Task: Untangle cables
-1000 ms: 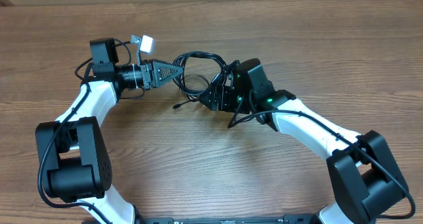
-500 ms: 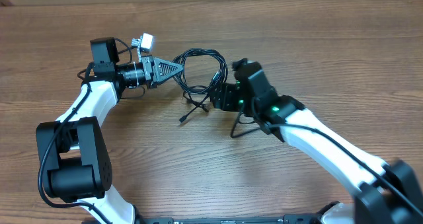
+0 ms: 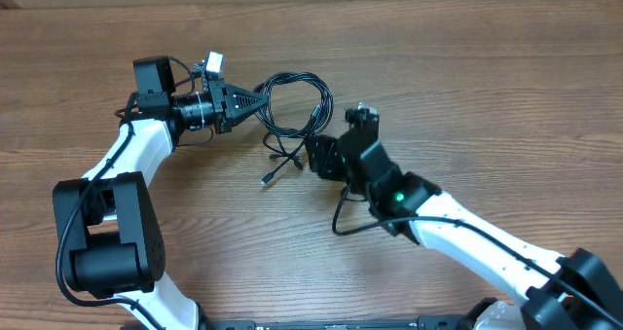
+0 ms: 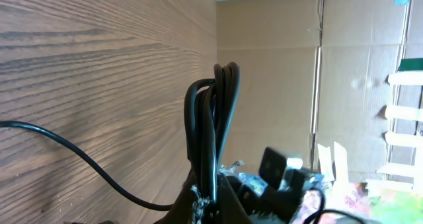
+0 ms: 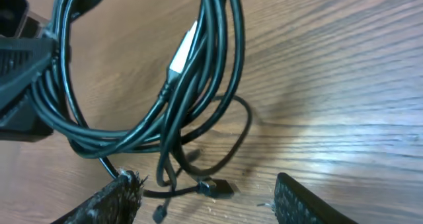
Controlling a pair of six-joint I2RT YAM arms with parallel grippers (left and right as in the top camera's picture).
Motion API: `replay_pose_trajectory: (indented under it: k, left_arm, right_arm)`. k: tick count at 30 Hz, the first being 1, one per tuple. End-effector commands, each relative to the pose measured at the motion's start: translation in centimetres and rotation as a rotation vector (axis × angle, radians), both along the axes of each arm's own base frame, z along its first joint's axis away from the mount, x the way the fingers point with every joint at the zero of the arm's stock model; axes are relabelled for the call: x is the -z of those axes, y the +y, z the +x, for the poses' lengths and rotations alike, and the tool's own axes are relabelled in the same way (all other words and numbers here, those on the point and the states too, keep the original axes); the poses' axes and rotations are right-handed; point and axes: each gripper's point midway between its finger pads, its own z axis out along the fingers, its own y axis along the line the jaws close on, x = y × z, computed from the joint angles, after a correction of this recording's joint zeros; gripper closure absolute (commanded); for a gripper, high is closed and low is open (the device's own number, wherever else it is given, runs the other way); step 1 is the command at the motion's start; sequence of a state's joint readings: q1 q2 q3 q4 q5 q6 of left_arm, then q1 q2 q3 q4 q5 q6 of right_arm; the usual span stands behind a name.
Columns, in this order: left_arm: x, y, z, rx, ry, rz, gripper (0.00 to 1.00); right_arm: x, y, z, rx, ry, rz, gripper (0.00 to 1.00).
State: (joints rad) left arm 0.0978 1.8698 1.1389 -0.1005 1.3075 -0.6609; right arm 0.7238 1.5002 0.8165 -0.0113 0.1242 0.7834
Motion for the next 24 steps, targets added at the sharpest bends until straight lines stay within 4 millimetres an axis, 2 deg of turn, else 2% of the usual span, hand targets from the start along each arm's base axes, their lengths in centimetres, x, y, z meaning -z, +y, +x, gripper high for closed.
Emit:
replay_pose_trajectory:
  k: [1, 6, 14, 19, 24]
  left_arm:
    - [-0.8, -0.4, -0.2, 0.013, 0.020, -0.022, 0.96]
    - [-0.9, -0.5, -0.2, 0.009, 0.054, -0.033, 0.96]
    - [-0.8, -1.7, -0.6, 0.036, 0.057, -0.030, 0.96]
    - [-0.5, -2.0, -0.5, 0.028, 0.059, -0.013, 0.96]
    - [-1.0, -2.1, -0.9, 0.050, 0.079, -0.045, 0.96]
  right_arm:
    - [0.7, -0.4, 0.3, 0.051, -0.037, 0.016, 0.37]
    - [2.4, 0.3, 0.5, 0.041, -0.031, 0.015, 0.40]
    - [2.9, 3.0, 0.1, -0.019, -0.055, 0.056, 0.39]
    - [2.9, 3.0, 0.1, -0.020, -0.056, 0.058, 0.40]
    - [3.8, 1.5, 1.1, 0.066, -0.083, -0.006, 0.39]
